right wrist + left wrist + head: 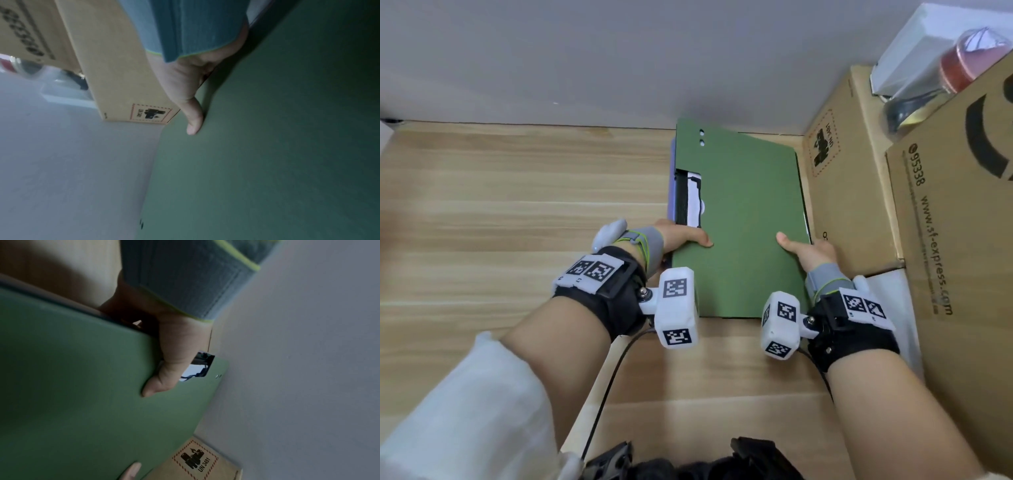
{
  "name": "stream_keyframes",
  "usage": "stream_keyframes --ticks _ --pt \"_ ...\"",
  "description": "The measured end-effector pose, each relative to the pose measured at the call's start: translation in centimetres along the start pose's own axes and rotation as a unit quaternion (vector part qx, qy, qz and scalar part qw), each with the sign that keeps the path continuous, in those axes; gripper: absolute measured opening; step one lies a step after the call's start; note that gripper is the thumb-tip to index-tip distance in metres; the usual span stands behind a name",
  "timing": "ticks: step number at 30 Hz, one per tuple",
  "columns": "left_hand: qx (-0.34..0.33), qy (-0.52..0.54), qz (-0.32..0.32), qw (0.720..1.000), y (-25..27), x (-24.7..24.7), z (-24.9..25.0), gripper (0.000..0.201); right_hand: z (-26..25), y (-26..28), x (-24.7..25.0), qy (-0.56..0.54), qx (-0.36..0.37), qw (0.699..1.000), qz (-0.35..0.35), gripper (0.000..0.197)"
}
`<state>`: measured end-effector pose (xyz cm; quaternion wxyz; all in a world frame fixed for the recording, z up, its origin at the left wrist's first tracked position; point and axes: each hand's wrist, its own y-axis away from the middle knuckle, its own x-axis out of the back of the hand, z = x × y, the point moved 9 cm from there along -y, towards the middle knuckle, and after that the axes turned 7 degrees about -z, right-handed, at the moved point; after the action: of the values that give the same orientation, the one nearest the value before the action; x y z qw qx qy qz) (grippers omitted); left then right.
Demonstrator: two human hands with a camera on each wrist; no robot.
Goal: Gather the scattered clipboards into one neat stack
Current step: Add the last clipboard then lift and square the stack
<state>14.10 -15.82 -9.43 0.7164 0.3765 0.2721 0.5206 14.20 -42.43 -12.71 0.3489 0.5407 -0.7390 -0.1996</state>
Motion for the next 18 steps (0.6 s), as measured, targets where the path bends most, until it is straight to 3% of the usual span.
stream_keyframes --ticks 3,6,11,15,18 --pt "-0.004 0.014 0.008 1.0 -0.6 -0.1 0.7 0.084 -0.8 -0.6 0.0 0.017 0.04 0.999 0.029 0.078" --pt "-0.012 0.015 0.013 1.0 -0.8 0.1 1.6 0.08 -1.5 -0.3 -0.3 0.069 0.058 0.994 0.055 0.097" --pt "-0.013 0.008 0.031 0.999 -1.7 -0.1 2.1 0.083 -3.4 1.1 -2.1 0.21 0.124 0.969 0.042 0.07" --pt "-0.013 0.009 0.04 0.999 -2.1 -0.6 2.9 0.072 -3.1 0.9 -2.4 0.208 0.141 0.967 0.031 0.066" --pt "-0.001 -0.034 0.065 0.997 -2.4 -0.3 3.4 0.085 -3.2 0.7 -2.1 0.205 0.145 0.967 0.037 0.065"
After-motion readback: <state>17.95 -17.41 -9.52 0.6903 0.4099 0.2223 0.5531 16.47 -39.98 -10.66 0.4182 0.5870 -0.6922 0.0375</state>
